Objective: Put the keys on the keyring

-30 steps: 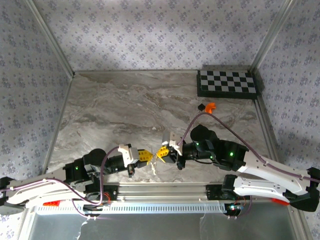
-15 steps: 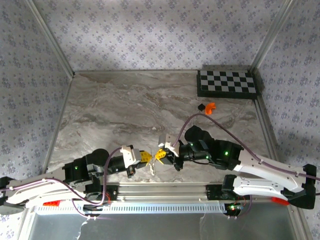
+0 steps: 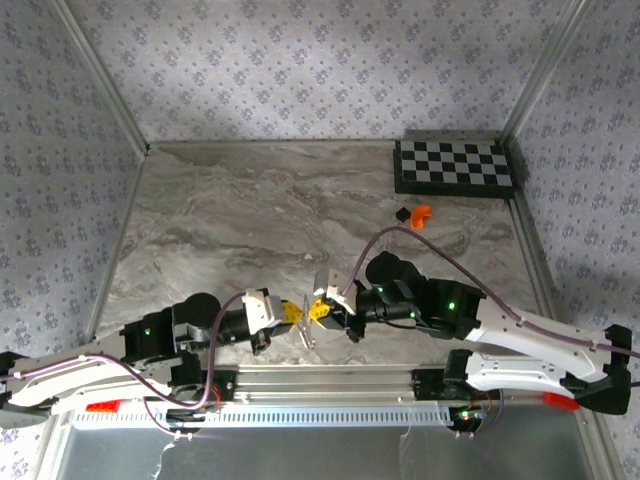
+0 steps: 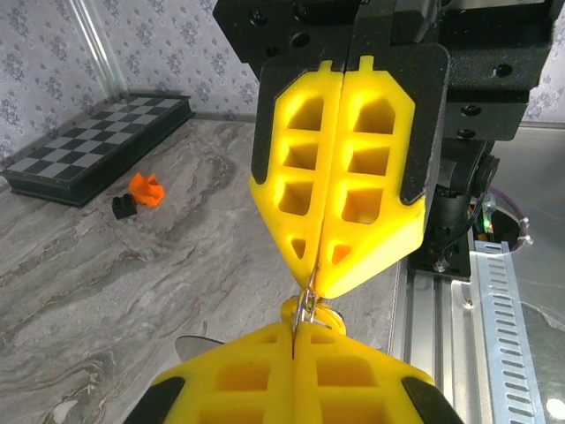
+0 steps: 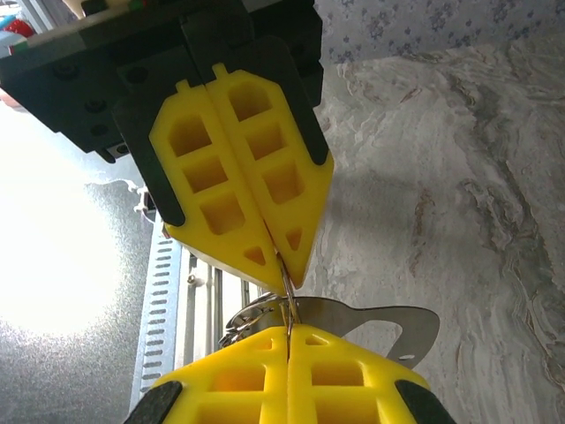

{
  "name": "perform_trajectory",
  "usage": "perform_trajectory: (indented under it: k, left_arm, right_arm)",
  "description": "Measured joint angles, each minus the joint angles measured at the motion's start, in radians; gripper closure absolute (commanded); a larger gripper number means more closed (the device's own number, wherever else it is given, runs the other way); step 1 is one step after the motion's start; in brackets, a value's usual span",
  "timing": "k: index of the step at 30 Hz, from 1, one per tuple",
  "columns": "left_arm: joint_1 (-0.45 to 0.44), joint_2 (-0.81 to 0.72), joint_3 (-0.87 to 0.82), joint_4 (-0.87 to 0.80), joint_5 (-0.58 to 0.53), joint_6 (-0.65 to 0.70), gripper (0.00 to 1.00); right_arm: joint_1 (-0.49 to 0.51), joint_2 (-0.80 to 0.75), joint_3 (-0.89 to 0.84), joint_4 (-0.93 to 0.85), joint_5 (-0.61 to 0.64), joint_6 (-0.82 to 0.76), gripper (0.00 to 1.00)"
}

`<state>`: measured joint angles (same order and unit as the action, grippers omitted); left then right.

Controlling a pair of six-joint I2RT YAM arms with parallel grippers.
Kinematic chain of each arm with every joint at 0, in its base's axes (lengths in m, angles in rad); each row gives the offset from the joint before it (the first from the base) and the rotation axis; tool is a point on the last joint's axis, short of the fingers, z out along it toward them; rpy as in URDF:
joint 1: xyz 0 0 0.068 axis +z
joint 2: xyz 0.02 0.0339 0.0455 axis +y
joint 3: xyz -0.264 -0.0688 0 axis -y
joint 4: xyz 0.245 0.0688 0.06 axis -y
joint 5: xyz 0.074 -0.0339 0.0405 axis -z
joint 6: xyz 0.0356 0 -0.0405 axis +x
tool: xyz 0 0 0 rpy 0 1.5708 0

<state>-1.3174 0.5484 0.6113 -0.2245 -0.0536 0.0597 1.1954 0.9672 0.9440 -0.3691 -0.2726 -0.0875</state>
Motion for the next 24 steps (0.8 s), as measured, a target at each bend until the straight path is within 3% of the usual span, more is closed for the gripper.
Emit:
perform_trajectory:
  k: [24]
  left_arm:
    - [0.000, 0.089, 0.069, -0.128, -0.002, 0.029, 1.00]
  right_arm:
    - [0.055, 0.036, 0.022, -0.073, 0.089, -0.045, 1.00]
